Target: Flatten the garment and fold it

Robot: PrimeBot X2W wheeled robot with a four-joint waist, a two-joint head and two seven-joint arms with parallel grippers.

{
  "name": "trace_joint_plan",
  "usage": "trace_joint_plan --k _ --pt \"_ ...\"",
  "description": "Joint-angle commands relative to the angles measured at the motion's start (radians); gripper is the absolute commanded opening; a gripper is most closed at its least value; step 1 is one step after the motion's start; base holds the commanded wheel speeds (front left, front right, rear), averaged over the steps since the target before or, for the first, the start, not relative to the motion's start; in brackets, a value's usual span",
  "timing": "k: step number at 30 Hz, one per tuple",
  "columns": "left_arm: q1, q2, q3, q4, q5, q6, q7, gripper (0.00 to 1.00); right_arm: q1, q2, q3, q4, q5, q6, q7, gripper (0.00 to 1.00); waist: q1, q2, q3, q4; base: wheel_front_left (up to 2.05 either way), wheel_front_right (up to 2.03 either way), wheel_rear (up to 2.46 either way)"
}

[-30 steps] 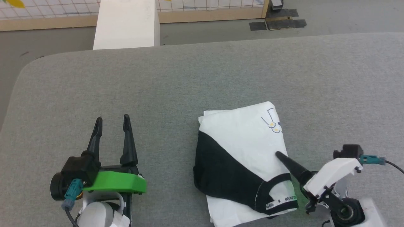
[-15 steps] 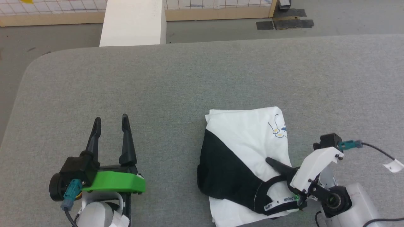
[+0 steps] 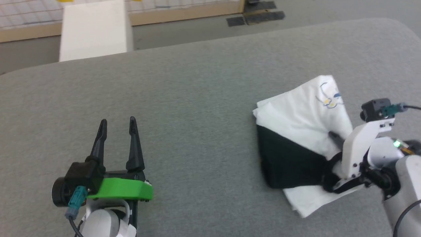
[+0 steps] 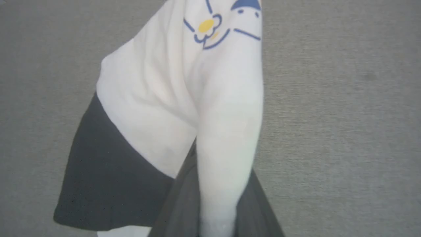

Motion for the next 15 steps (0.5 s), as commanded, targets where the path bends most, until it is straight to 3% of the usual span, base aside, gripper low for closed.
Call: trace_joint_plan --k 1,8,15 --pt "-0.019 -0.002 0.000 -0.001 0.020 -0.007 -0.004 1.00 -0.032 -0.032 0.015 -0.006 -0.035 -0.002 0.001 0.00 0.0000 0.0000 0.040 -0.079 0.00 0.00 0.00" --pt "-0.082 0.006 -0.003 -0.004 0.064 -0.027 -0.004 1.00 -0.145 -0.141 0.064 0.062 -0.103 -0.002 -0.055 0.00 0.0000 0.0000 0.139 -0.169 0.00 0.00 0.00" --pt "-0.151 0.043 -0.009 -0.010 0.105 -0.038 -0.003 1.00 -0.270 -0.208 0.035 0.224 -0.187 -0.002 -0.187 0.00 0.0000 0.0000 0.250 -0.205 0.00 0.00 0.00"
